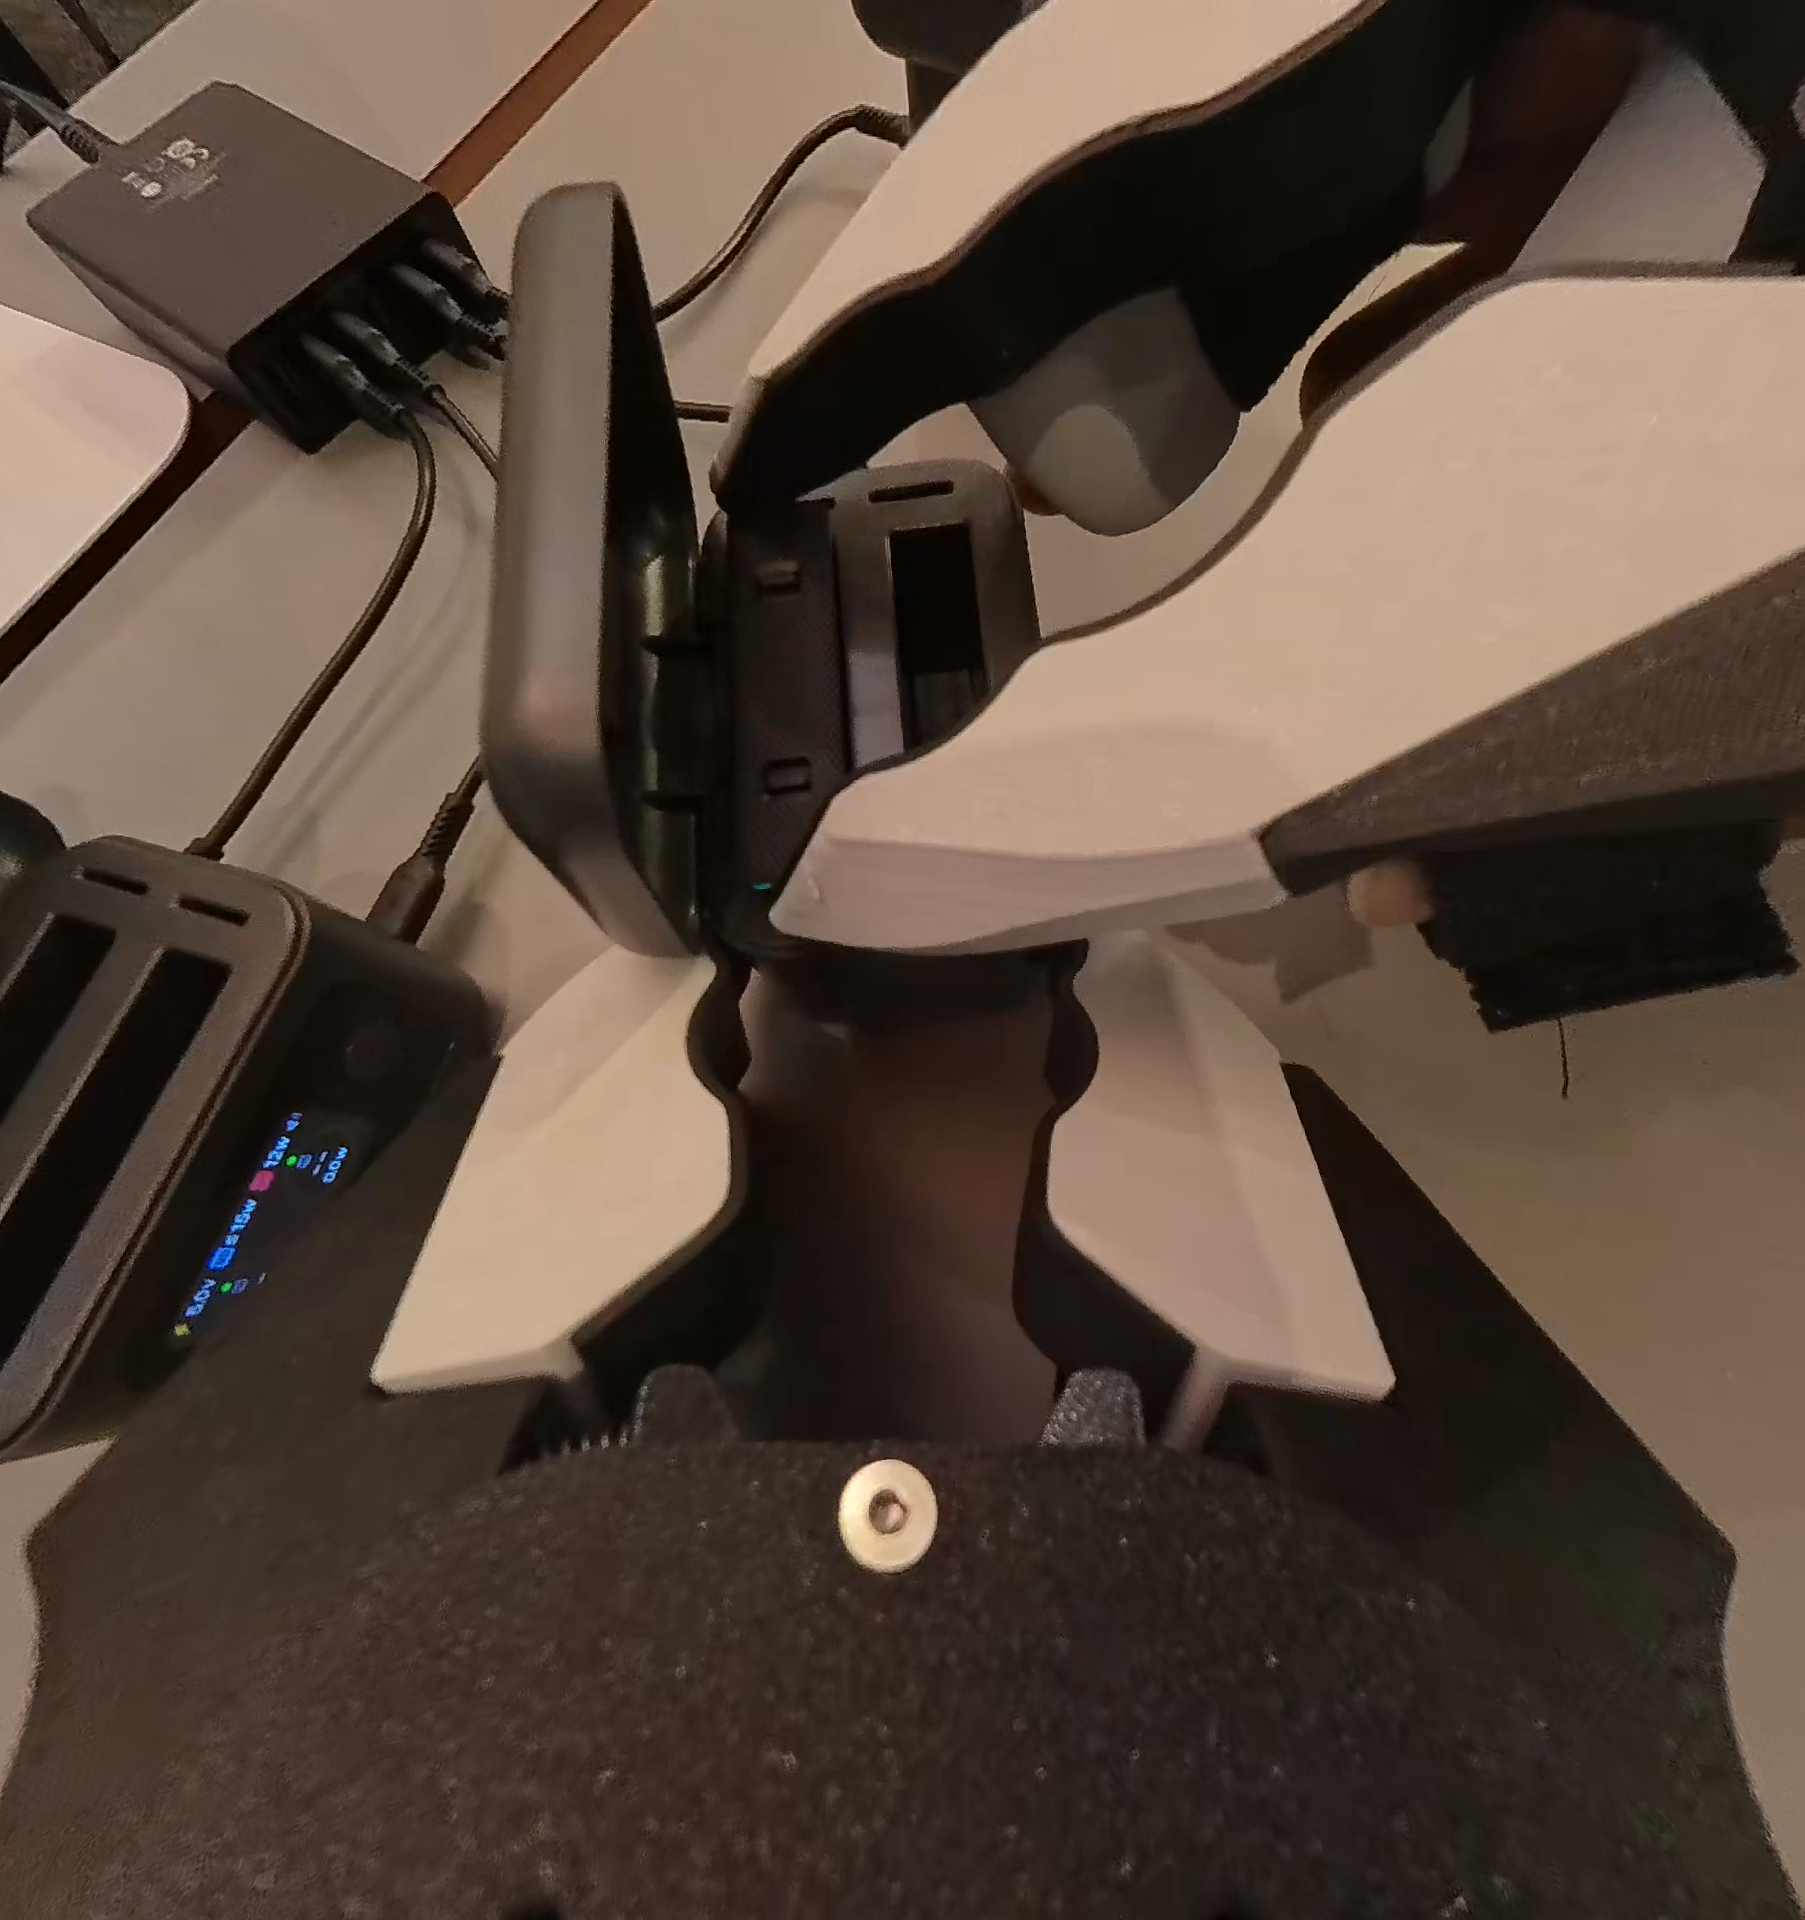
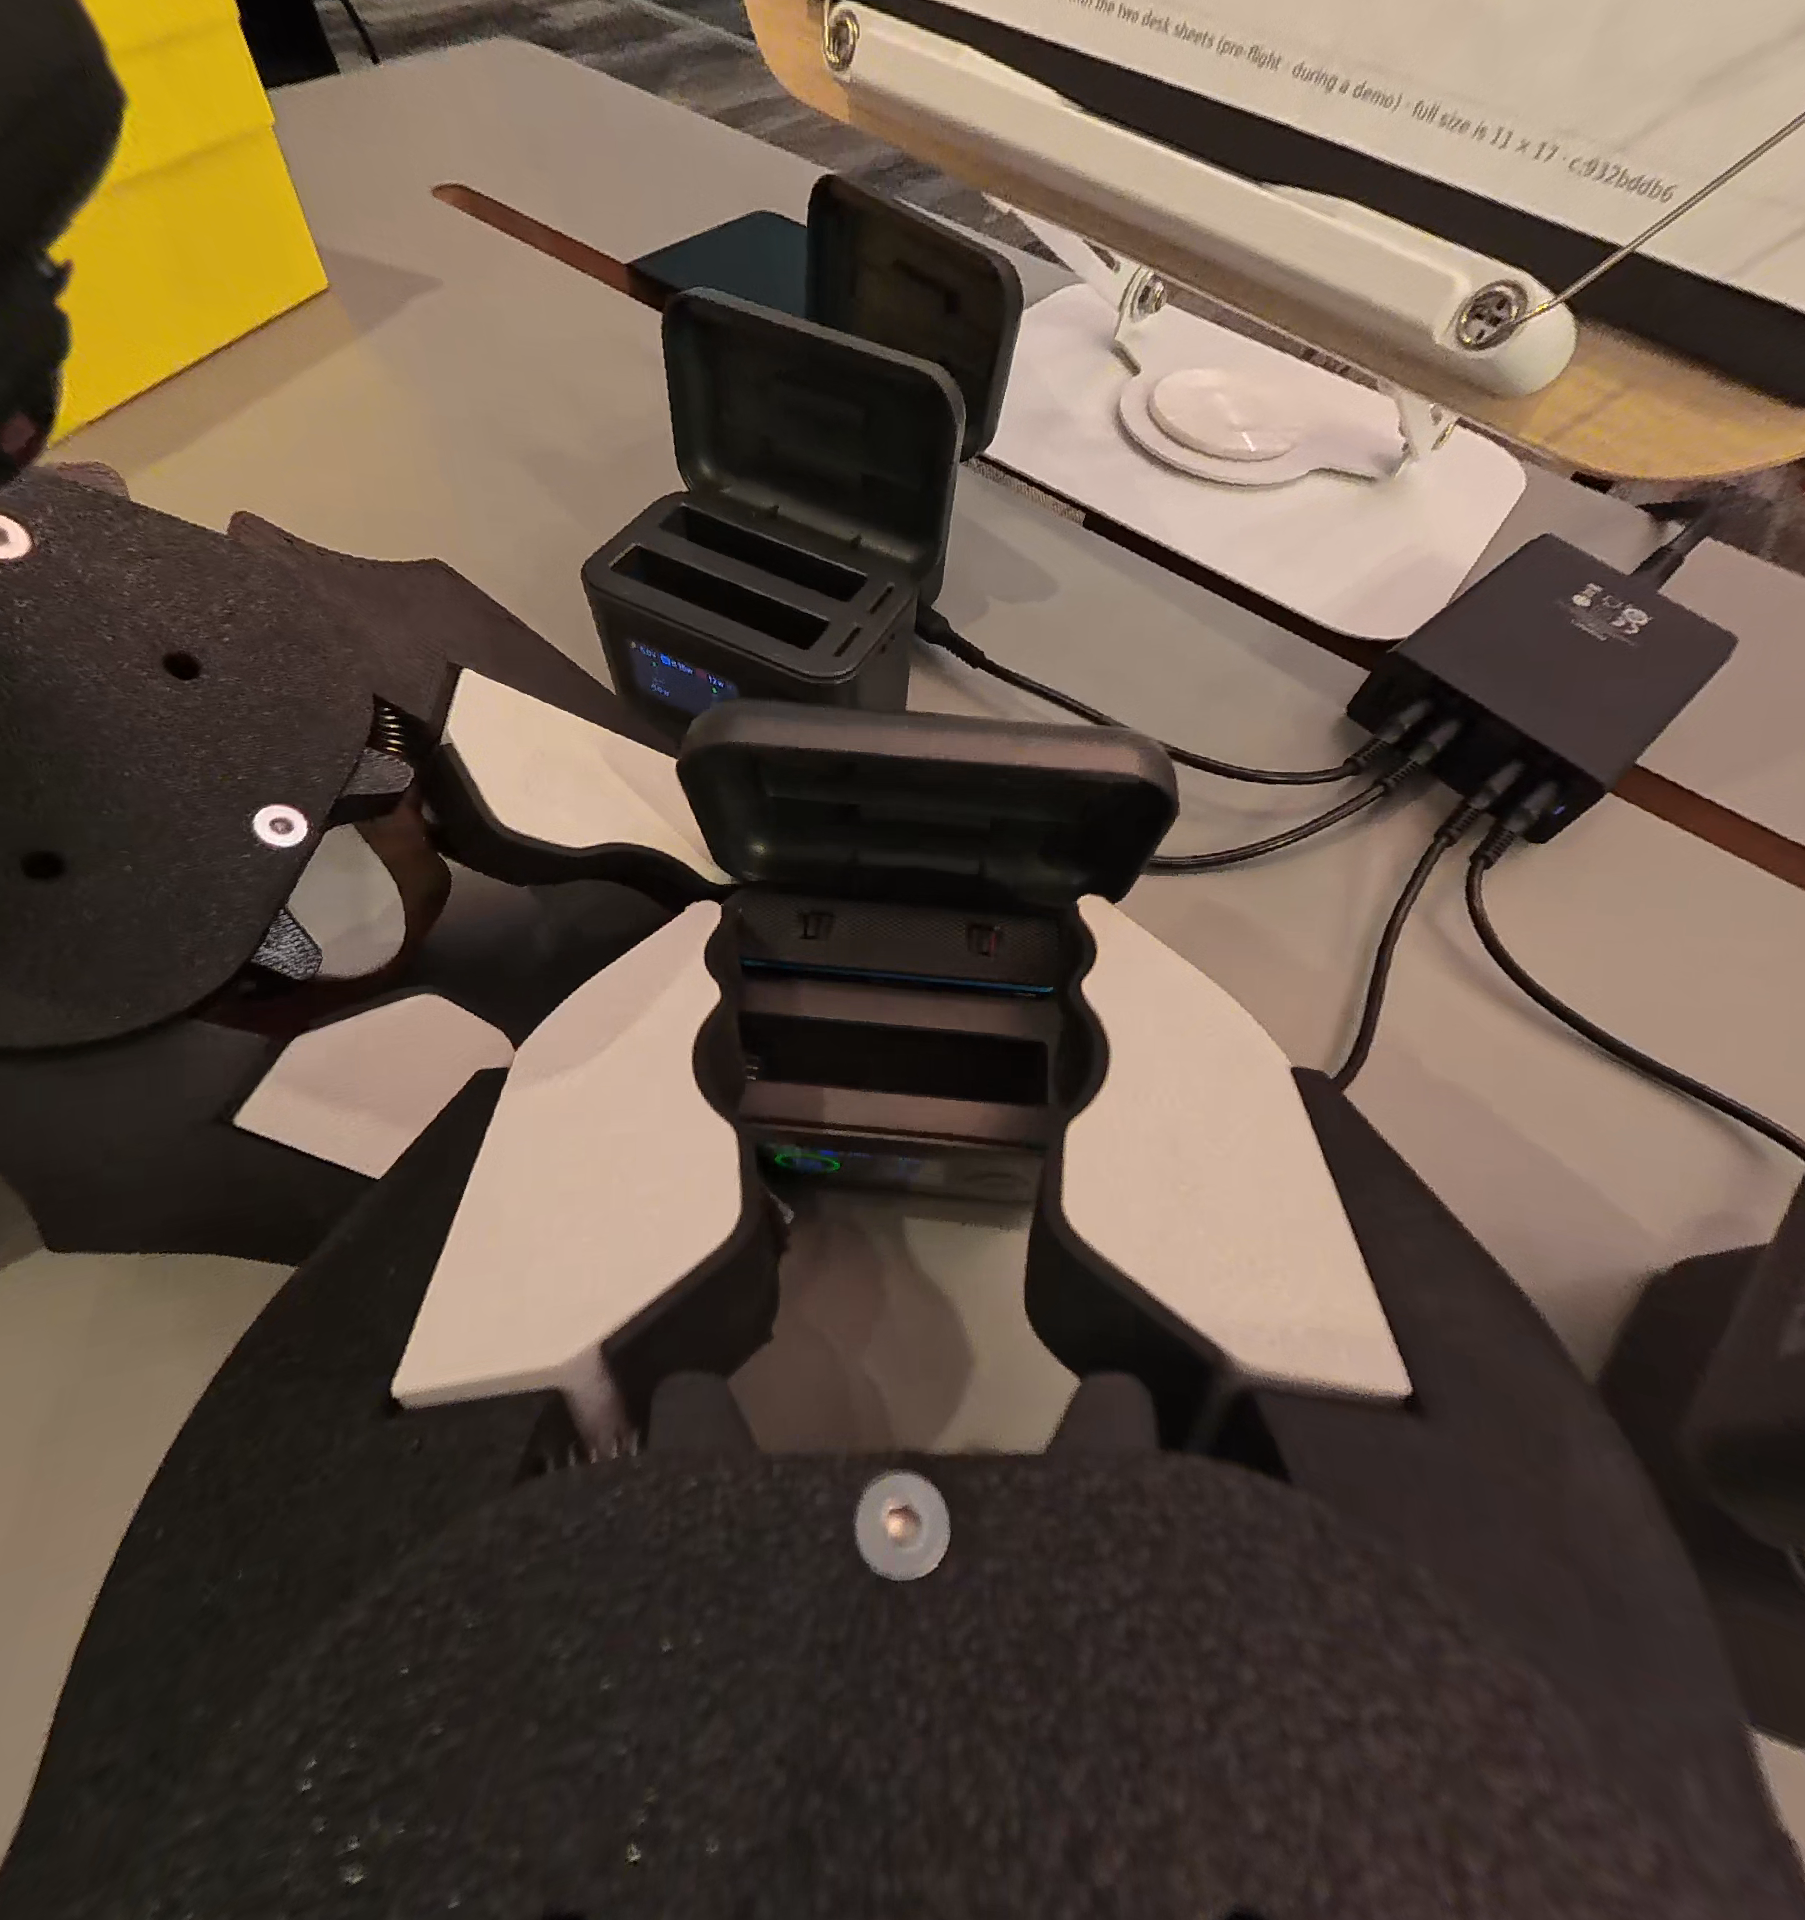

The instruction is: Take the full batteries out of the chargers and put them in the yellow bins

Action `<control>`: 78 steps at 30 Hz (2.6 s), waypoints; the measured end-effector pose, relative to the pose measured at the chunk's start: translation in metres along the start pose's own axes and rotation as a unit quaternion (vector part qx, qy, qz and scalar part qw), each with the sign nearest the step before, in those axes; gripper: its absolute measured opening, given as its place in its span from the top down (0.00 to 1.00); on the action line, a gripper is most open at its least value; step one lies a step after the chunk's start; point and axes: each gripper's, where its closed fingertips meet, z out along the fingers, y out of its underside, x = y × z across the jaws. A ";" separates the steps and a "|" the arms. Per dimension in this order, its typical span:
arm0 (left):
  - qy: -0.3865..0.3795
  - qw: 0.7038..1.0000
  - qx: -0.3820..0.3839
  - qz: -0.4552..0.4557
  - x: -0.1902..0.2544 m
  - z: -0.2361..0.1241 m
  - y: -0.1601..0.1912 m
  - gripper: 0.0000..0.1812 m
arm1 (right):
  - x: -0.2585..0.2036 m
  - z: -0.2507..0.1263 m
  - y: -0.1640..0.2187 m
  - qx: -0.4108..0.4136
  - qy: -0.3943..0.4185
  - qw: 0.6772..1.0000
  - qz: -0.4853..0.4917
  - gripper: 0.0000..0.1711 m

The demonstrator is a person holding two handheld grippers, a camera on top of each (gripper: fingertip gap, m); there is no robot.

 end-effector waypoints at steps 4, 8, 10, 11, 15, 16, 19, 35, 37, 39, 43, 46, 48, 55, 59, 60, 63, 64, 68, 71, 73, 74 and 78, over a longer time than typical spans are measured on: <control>0.003 1.000 0.003 0.000 0.001 0.000 -0.001 0.69 | 0.000 -0.001 -0.001 0.009 -0.002 1.000 0.009 0.67; 0.005 1.000 0.006 -0.003 0.001 -0.001 -0.002 0.69 | 0.001 -0.002 -0.002 0.022 0.002 1.000 0.009 0.67; 0.007 1.000 0.007 -0.005 0.001 -0.001 -0.002 0.69 | 0.001 -0.002 -0.003 0.028 0.005 1.000 0.009 0.67; 0.007 1.000 0.008 -0.005 0.001 -0.001 -0.002 0.69 | 0.001 -0.002 -0.003 0.030 0.006 0.999 0.010 0.67; 0.010 1.000 0.008 -0.006 0.002 -0.001 -0.003 0.69 | 0.001 -0.003 -0.004 0.038 0.006 0.999 0.016 0.67; 0.010 1.000 0.008 -0.006 0.002 -0.001 -0.003 0.69 | 0.001 -0.003 -0.004 0.039 0.007 0.999 0.017 0.67; 0.009 1.000 0.007 -0.006 0.002 0.000 -0.003 0.69 | 0.001 -0.004 -0.004 0.043 0.008 0.999 0.017 0.67; 0.005 1.000 -0.014 -0.010 0.002 0.003 0.000 0.69 | 0.016 -0.020 -0.037 0.123 0.023 0.992 0.026 0.66; 0.004 1.000 -0.014 -0.010 0.002 0.004 0.000 0.69 | 0.013 -0.022 -0.033 0.126 0.012 0.992 0.025 0.66; 0.004 1.000 -0.012 -0.010 0.003 0.004 0.000 0.69 | 0.013 -0.029 -0.037 0.139 0.011 0.990 0.028 0.66; 0.000 1.000 -0.009 -0.008 0.001 0.004 -0.001 0.69 | 0.023 -0.040 -0.048 0.161 0.020 0.986 0.039 0.66; -0.020 1.000 -0.009 -0.007 -0.007 0.002 0.000 0.69 | 0.033 -0.048 -0.053 0.174 0.029 0.983 0.054 0.66; -0.032 0.999 -0.004 -0.011 -0.013 -0.001 0.000 0.69 | 0.040 -0.052 -0.053 0.177 0.040 0.982 0.061 0.66; -0.085 0.996 0.007 -0.039 -0.031 -0.022 0.003 0.72 | 0.064 -0.071 -0.059 0.198 0.071 0.974 0.083 0.66; -0.120 0.992 0.004 -0.038 -0.037 -0.042 0.007 0.75 | 0.067 -0.083 -0.065 0.211 0.074 0.971 0.085 0.66; -0.133 0.991 0.004 -0.035 -0.039 -0.048 0.006 0.76 | 0.067 -0.086 -0.067 0.215 0.073 0.970 0.084 0.66; -0.143 0.989 0.039 -0.009 -0.037 -0.063 -0.011 0.78 | 0.064 -0.093 -0.072 0.228 0.068 0.968 0.082 0.66; -0.141 0.988 0.062 0.004 -0.033 -0.068 -0.022 0.78 | 0.061 -0.094 -0.074 0.231 0.061 0.967 0.085 0.66; -0.149 0.971 0.169 0.077 -0.008 -0.081 -0.066 0.80 | 0.045 -0.100 -0.082 0.248 -0.009 0.957 0.149 0.66; -0.168 0.951 0.238 0.108 0.012 -0.084 -0.092 0.79 | 0.028 -0.105 -0.089 0.263 -0.105 0.924 0.258 0.66; -0.194 0.933 0.280 0.121 0.021 -0.088 -0.105 0.80 | 0.019 -0.106 -0.091 0.260 -0.158 0.899 0.317 0.66; -0.205 0.925 0.293 0.126 0.024 -0.089 -0.109 0.80 | 0.014 -0.106 -0.090 0.254 -0.176 0.890 0.335 0.66; -0.243 0.906 0.325 0.122 0.026 -0.096 -0.117 0.86 | 0.005 -0.105 -0.089 0.240 -0.232 0.852 0.403 0.66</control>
